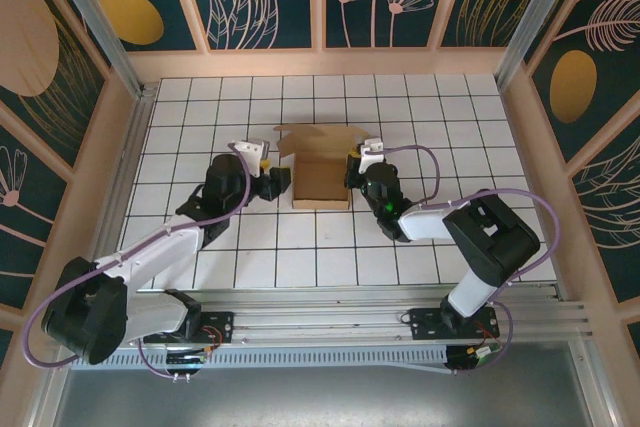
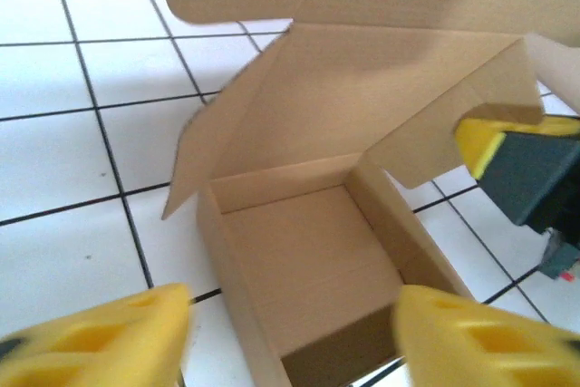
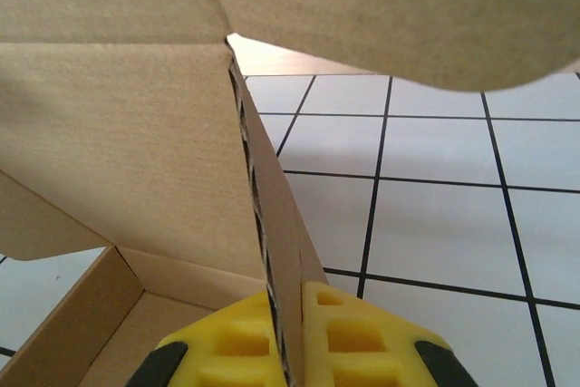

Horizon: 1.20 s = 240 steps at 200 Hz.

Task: Fold the paper box

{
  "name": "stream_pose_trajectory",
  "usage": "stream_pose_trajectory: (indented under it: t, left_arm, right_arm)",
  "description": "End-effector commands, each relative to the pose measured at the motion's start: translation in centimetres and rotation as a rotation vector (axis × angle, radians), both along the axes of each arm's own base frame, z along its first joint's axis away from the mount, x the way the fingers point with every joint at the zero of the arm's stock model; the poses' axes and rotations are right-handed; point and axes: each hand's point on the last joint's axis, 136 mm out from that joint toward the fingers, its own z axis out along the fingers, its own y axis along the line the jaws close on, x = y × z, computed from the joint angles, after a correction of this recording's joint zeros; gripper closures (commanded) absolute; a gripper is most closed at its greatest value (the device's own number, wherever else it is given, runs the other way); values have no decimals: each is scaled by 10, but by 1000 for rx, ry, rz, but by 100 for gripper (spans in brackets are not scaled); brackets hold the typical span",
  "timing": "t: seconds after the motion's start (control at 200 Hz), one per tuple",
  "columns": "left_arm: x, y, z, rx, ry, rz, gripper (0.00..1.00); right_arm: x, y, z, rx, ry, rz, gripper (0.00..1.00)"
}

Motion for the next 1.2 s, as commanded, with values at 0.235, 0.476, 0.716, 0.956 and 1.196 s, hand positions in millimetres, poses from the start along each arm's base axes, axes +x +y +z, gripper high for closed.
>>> stream_pose_trajectory:
  t: [0.235,0.476,0.716,0.956,1.196]
  left_arm:
    - [51,17,-15,367,-20,-10,2]
    - [76,27,-19,367,-31,18,3]
    - [88,5,-21,313,-50,-134,11]
    - [104,-5,-22,319,-64,-181,14]
    - [115,-5,-11,328,-139,-162,34]
  right_arm:
    - [-15,5,-55,-196,174,99,94]
    - [-15,4,-52,-195,177,117,94]
    - [-16,7,-53,-184,186,140,94]
    - [-17,10,-53,-182,191,156,94]
    - [-16,5,-53,-180,194,151,94]
